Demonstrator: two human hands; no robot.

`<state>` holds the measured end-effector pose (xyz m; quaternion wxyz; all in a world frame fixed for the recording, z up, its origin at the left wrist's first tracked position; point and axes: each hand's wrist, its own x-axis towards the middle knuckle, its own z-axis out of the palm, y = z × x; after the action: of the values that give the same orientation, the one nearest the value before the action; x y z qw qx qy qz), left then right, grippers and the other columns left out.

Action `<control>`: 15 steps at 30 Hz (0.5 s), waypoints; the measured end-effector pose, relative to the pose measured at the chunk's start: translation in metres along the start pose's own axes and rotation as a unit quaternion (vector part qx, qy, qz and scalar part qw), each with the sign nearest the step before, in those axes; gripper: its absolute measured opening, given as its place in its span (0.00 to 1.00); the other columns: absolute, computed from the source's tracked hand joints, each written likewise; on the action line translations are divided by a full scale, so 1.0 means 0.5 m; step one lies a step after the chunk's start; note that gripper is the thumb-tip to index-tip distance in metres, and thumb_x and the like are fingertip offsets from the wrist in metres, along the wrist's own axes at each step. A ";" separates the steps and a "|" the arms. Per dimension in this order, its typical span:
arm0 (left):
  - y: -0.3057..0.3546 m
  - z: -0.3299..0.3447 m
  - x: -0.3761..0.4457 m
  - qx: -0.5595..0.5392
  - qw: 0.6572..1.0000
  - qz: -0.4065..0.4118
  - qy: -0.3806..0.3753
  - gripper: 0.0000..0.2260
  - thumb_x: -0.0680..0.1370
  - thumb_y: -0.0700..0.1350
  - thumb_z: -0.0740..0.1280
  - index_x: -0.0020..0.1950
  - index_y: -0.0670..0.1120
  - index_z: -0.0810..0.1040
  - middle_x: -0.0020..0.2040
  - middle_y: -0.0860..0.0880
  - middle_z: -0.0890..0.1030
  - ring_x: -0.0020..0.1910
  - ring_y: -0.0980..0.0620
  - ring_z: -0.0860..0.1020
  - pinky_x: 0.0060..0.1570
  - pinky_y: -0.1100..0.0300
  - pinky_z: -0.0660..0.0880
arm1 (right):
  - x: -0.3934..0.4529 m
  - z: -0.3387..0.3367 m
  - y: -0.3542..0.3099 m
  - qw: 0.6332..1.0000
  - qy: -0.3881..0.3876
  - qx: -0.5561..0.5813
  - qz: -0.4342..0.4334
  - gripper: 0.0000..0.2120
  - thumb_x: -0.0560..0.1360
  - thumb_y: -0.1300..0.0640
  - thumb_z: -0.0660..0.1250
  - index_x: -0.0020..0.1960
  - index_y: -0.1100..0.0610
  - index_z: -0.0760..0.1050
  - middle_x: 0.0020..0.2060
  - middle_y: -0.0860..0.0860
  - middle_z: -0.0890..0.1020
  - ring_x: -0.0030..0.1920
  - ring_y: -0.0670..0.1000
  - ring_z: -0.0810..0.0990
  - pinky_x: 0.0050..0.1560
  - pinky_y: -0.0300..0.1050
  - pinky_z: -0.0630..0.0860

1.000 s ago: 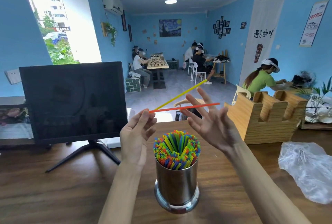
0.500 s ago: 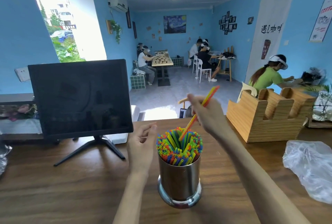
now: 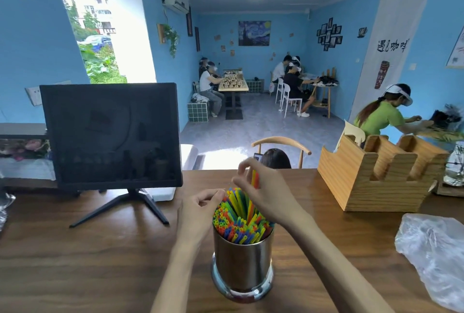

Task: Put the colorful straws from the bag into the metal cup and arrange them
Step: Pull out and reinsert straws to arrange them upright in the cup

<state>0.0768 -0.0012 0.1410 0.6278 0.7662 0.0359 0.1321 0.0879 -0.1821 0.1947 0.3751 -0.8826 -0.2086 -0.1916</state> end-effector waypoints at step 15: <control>0.104 -0.017 -0.030 -0.009 0.972 0.216 0.094 0.04 0.78 0.58 0.71 0.49 0.63 0.86 0.44 0.57 0.85 0.41 0.56 0.80 0.43 0.61 0.76 | -0.013 -0.025 0.012 0.994 -0.107 0.023 -0.003 0.14 0.85 0.46 0.58 0.66 0.43 0.79 0.63 0.39 0.79 0.67 0.40 0.72 0.67 0.47 0.65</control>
<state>0.0547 -0.0074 0.1908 0.5851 0.7343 -0.0723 0.3364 0.0831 -0.1967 0.1961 0.3703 -0.8885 -0.2547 -0.0927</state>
